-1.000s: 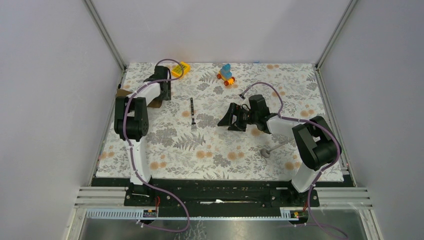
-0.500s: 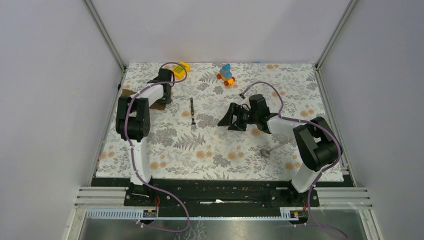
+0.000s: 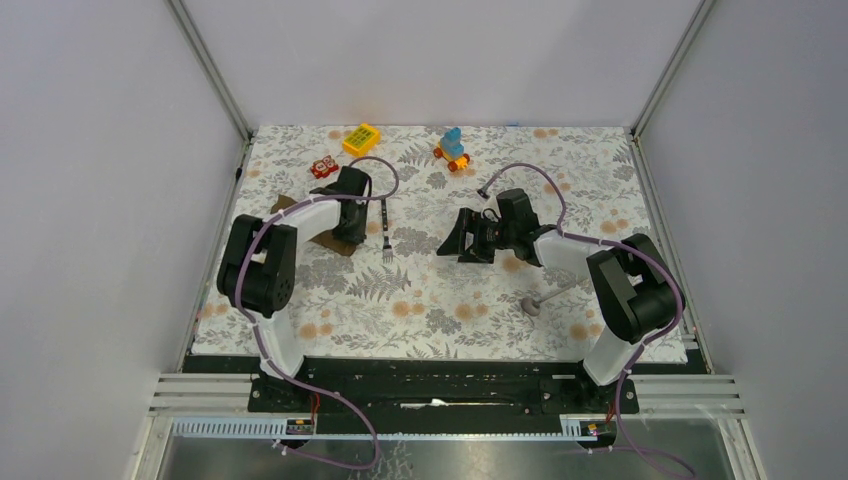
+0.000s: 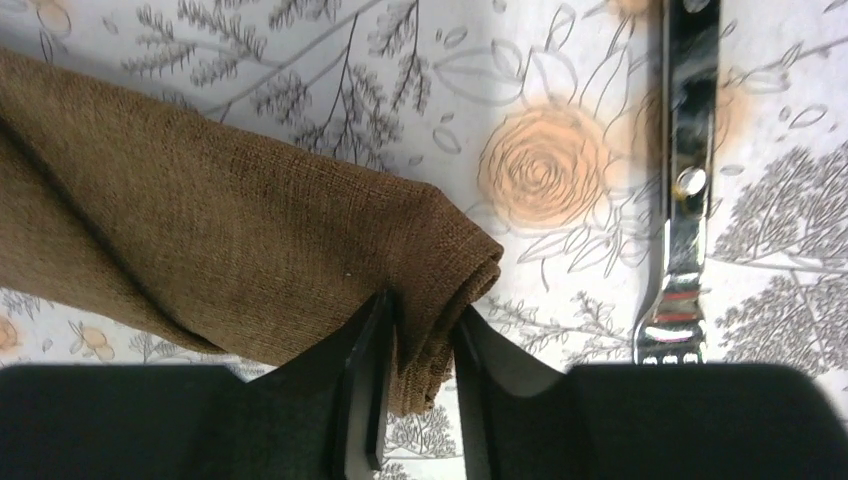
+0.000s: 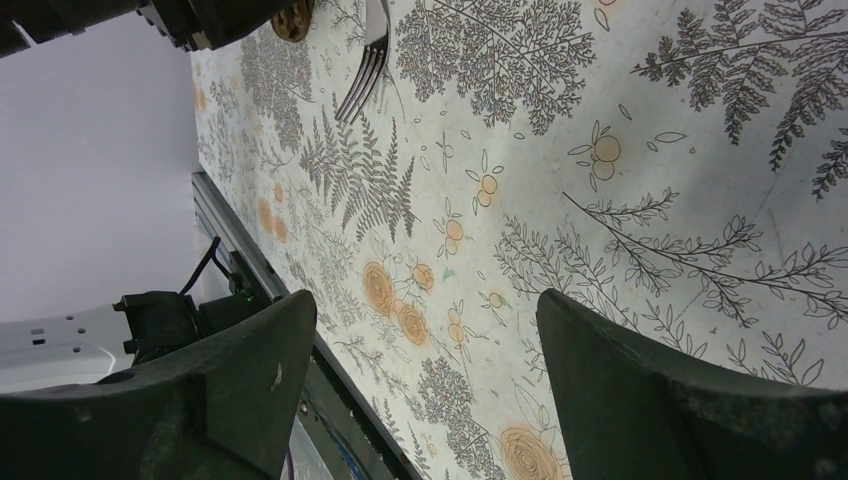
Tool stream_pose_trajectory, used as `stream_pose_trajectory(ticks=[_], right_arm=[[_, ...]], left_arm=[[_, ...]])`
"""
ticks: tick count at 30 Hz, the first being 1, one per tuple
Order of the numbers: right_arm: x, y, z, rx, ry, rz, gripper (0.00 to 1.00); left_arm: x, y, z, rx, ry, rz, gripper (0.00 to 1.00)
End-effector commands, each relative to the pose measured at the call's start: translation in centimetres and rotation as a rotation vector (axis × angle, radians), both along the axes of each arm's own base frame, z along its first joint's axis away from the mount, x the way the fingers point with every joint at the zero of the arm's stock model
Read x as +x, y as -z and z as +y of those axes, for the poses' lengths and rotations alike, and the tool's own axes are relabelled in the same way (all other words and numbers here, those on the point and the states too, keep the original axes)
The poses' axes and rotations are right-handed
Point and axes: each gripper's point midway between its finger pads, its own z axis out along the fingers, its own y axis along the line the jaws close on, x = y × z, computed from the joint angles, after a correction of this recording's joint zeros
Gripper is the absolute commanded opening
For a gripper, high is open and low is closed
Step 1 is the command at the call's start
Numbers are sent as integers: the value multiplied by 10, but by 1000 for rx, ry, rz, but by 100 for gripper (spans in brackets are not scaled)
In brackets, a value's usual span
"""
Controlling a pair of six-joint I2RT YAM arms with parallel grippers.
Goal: Fold the napkin into a case and place the utensils inside
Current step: Move the smaller rectangle folded napkin to the center of the board, then pick up the fork from the center of the board.
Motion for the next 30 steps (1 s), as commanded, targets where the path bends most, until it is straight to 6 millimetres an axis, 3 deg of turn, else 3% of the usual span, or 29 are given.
stream_pose_trajectory(ticks=[1,4,8,11,14,18,20,22,25,30], right_arm=[[7,-14,9,-5,-23,-69,87],[4,-9,15,-12,-31,-46,87],[-2,0,21,-8,5,21,87],[-5,8,33,21,51,91,87],[-10,19,56,55,87,168,86],[-6,32,83,64,165,225,79],[-4,37,95,74,211,268,73],[-3,44,106,91,257,329,69],[-7,60,115,110,356,461,64],[-9,74,129,125,513,552,60]], left_arm=[[-28,-5,8,4,17,50,36],[-33,-21,0,-55,35,19,42],[-37,-51,-33,-255,62,-27,55],[-32,-79,-44,-342,36,-95,65],[-19,-108,-33,-382,-56,-171,74],[5,-134,18,-477,-280,-282,74],[10,-144,23,-589,-308,-312,72],[11,-146,13,-642,-274,-315,72],[5,-134,10,-656,-288,-278,72],[-5,-122,37,-556,-410,-322,72]])
